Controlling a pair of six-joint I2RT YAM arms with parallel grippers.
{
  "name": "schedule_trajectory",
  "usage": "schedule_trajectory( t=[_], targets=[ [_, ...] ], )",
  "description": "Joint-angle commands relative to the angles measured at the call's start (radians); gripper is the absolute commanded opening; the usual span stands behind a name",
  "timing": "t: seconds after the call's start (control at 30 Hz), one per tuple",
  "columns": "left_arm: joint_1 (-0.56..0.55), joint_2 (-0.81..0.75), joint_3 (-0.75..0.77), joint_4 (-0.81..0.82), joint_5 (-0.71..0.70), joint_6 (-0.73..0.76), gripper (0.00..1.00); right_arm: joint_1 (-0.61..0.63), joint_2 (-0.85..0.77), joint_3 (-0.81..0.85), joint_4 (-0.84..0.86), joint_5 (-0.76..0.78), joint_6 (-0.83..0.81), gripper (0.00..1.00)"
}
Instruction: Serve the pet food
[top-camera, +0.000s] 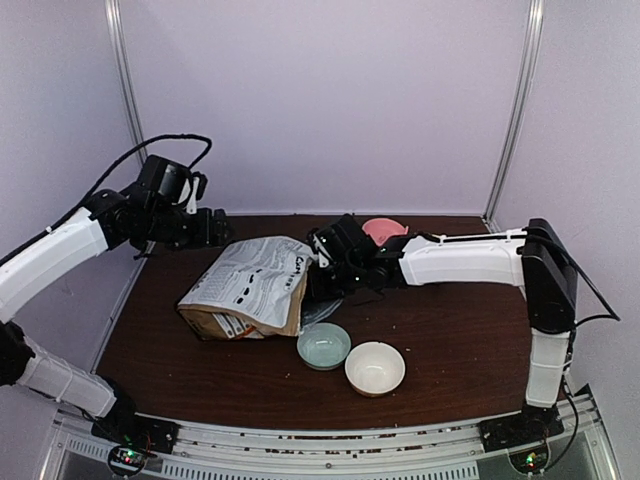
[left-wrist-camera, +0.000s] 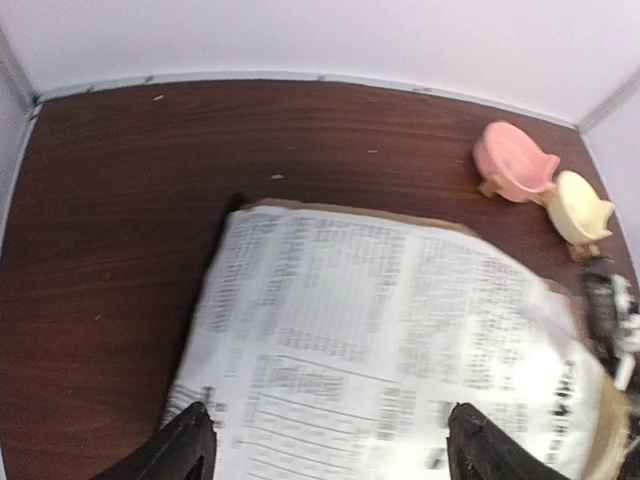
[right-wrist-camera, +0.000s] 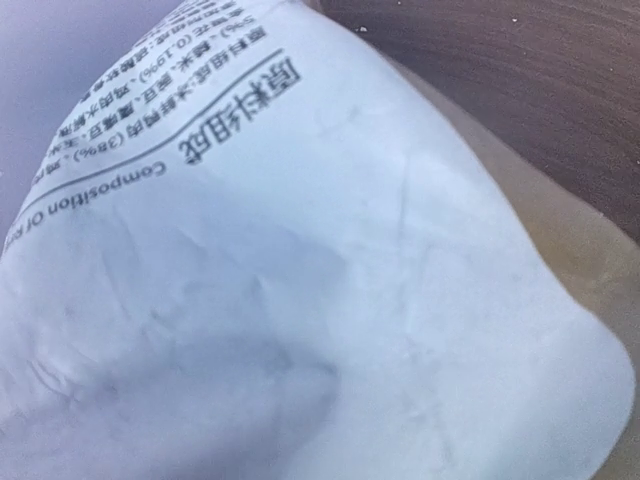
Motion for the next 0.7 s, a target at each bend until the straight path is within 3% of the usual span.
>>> schedule_trajectory(
  t=[0.0,0.17,0.4,0.5,0.67],
  targets=[
    [0.169,-0.054,-0.153,0.04,0.102,0.038,0.83,-0.031,0.022,0.038,-0.032,0.008,-0.031,0.0],
    [0.32,-0.071,-0.325,0.135,0.152,0.041,0.81,-0.04,0.062,0.076,-0.05,-0.024,-0.07,0.0],
    [0.338,0.042,-0.404,0.227,0.207,0.037,0.7,-0.041,0.108,0.113,-0.071,-0.053,-0.109,0.0],
    [0.338,0.071,-0.421,0.258,0.213,0.038,0.58,-0.04,0.125,0.128,-0.074,-0.071,-0.122,0.0],
    [0.338,0.112,-0.451,0.295,0.237,0.045,0.26,-0.024,0.186,0.192,-0.096,-0.12,-0.142,0.0]
  ],
)
